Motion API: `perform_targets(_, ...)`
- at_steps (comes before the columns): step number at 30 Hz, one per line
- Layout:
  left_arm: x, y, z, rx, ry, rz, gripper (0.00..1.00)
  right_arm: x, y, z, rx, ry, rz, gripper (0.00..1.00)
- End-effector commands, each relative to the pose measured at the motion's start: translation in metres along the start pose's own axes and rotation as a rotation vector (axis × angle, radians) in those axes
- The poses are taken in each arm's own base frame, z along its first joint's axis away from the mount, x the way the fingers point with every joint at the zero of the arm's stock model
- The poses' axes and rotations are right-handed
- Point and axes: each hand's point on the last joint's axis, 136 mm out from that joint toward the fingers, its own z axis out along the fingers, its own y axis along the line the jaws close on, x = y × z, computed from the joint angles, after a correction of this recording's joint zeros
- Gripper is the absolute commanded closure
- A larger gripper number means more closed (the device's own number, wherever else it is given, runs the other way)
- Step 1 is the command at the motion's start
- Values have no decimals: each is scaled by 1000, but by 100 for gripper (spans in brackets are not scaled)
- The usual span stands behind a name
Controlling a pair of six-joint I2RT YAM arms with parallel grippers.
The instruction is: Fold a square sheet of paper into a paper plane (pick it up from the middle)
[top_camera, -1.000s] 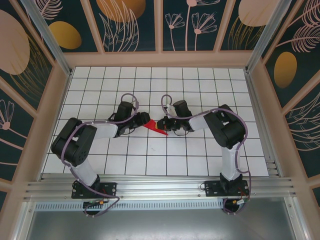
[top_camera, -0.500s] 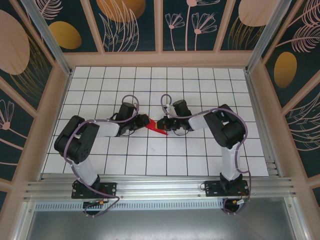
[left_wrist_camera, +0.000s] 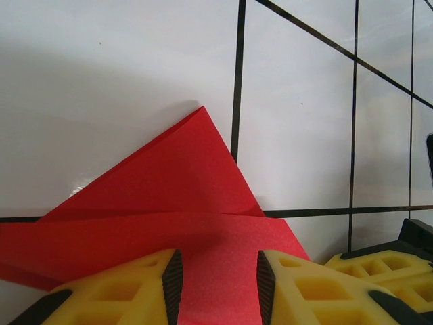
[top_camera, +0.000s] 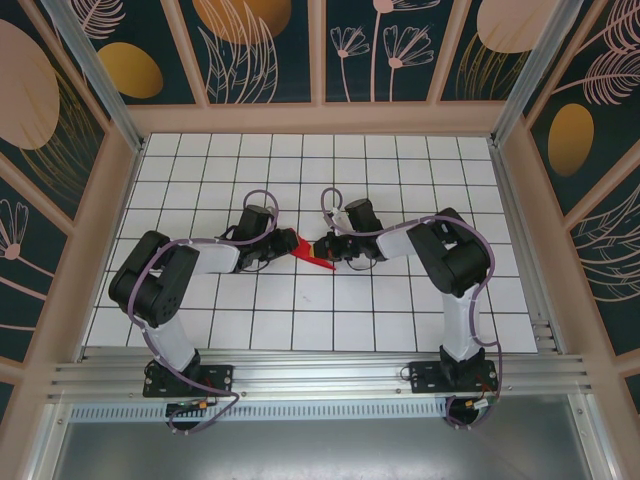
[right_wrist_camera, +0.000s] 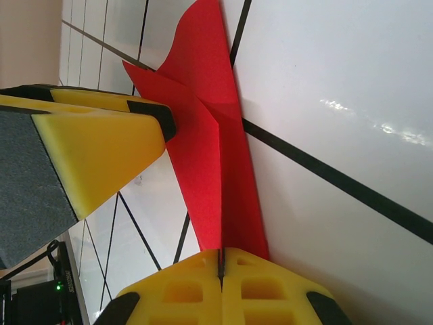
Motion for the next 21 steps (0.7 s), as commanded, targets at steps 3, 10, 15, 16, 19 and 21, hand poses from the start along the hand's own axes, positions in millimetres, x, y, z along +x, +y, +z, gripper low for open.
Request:
perform_targets(3,7,26,6,-106,18,-23,63,7,-34,7,148,18,-17,87)
perform_targets(10,9,27,7,-103,26,-25,64,-10,-1,-19,96,1,-128,71)
perform_targets(15,11,27,7,-94,28,-25,64,1,5,-26,69,25,-157,68)
perform_targets(16,11,26,7,-92,29,-24,64,3,6,-27,65,31,-158,69)
perform_targets(19,11,26,6,-87,28,-24,64,5,10,-29,54,36,-157,69)
perform_targets(21,12,26,6,-87,27,-26,64,8,9,-30,54,46,-149,72)
